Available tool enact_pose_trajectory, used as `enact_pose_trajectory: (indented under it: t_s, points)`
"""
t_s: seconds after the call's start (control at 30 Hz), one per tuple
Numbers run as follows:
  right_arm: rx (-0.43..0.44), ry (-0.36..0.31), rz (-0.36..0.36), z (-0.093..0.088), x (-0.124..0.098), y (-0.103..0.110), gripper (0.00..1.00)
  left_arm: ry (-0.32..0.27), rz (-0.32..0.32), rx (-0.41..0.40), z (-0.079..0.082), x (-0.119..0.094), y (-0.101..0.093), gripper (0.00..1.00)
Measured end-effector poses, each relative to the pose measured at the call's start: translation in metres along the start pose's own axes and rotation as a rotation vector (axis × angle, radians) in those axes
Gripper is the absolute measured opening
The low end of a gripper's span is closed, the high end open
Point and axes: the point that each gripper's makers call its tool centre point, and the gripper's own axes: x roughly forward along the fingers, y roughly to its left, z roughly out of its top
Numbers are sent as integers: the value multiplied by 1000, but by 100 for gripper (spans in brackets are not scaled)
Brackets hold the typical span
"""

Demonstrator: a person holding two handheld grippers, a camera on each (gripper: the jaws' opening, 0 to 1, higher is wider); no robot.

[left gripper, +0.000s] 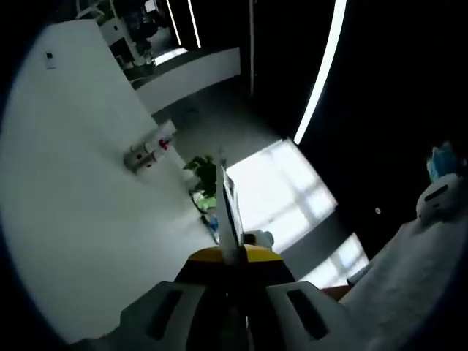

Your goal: Arrange the skincare products in the storage area until every visible bottle or jar stands upright without overlapping.

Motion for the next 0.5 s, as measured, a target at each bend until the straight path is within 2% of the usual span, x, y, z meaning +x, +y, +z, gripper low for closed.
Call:
enact_pose_trajectory:
  t_s: [0.07,0.13,0.2,0.3,0.37,0.43,0.47,0.5]
  points:
    - [1,1,-4,-1,0,-1,0,16,-2,-50,-1,-1,-1,0]
    - [14,2,4,-1,0,0,0,29,-2,-42,-2,-1,-2,0]
    - [19,4,9,-3,1,0,0,49,-1,-67,-3,-4,-2,0]
    - [-23,16,19,-5,3,5,0,60,-6,-67,-3,-6,-5,0]
    - [-45,16,31,-4,5,9,0,74,-14,-99,-5,-7,-6,0]
    - [-62,-19,30,4,6,11,6,113,-12,-113,-12,-7,-6,0]
    - [-67,-23,27,6,7,11,9,142,-2,-113,-20,-5,-6,0]
    - [-70,-17,21,6,8,11,8,146,-5,-109,-22,-4,-8,0]
